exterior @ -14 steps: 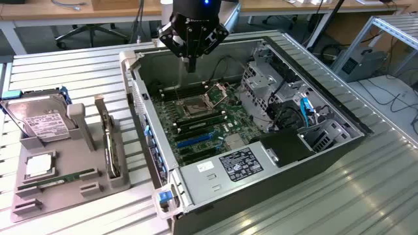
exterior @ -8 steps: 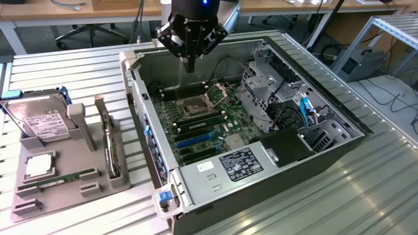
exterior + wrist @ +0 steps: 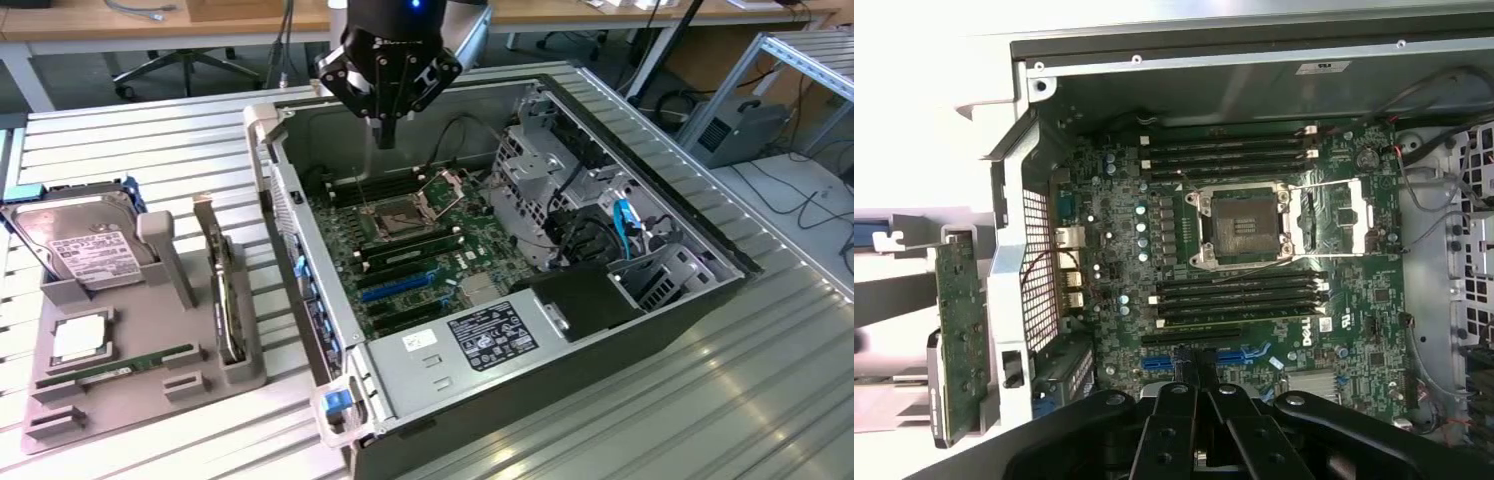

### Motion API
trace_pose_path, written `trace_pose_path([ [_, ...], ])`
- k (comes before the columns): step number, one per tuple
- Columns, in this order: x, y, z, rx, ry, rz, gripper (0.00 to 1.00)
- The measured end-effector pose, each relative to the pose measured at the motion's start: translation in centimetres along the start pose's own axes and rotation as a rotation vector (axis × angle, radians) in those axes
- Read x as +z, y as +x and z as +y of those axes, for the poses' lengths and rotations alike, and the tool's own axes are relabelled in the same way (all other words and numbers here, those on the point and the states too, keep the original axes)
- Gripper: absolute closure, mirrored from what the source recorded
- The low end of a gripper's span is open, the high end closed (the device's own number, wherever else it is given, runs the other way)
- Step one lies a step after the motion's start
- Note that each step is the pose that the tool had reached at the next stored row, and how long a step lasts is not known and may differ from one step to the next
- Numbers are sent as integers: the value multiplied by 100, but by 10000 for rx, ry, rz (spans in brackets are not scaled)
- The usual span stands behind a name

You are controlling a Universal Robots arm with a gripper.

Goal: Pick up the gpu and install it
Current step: 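Reach for the gpu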

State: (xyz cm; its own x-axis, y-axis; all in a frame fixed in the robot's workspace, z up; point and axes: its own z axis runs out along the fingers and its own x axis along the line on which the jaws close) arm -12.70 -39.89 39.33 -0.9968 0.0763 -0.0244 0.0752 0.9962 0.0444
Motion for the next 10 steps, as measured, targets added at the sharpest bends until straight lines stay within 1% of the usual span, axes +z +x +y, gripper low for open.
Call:
trace_pose_path([
  [10, -1, 37, -3, -1, 0, -1, 89],
])
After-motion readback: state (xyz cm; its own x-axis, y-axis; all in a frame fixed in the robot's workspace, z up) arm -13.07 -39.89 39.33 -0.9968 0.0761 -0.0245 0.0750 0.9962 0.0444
